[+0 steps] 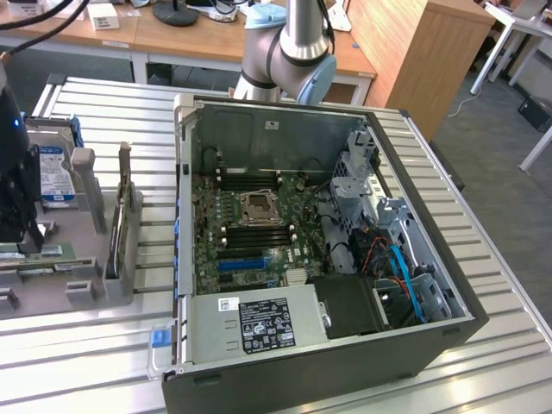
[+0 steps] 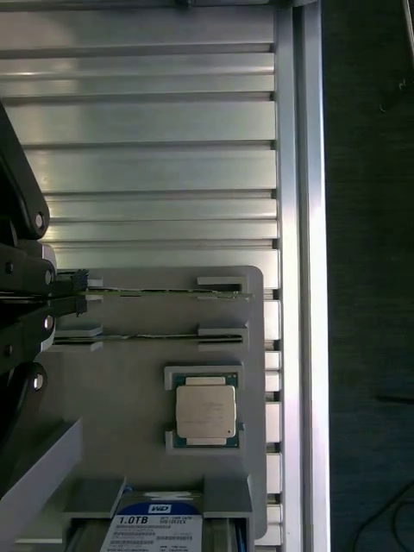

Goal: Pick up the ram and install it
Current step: 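Pick up the ram and move it above insertion slot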

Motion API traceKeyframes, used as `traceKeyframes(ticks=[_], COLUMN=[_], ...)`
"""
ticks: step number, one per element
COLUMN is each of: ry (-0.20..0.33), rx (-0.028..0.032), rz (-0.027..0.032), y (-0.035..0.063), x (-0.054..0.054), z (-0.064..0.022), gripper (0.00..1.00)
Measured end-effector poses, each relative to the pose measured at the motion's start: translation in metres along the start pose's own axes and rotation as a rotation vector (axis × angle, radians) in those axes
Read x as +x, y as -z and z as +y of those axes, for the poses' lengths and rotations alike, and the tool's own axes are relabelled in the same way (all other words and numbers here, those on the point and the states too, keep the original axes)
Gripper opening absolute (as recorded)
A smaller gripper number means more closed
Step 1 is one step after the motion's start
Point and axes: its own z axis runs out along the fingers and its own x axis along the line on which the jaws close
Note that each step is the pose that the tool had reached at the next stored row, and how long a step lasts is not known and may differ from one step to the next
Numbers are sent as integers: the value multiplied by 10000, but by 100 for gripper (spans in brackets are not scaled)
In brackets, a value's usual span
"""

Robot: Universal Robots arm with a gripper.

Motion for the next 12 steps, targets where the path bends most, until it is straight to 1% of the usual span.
traceKeyframes(ticks=[7, 12], ry=[13, 17], rx=[1, 0], rz=[0, 0], y=[258, 480], x=[9, 16], z=[-2, -3], gripper=[12, 12])
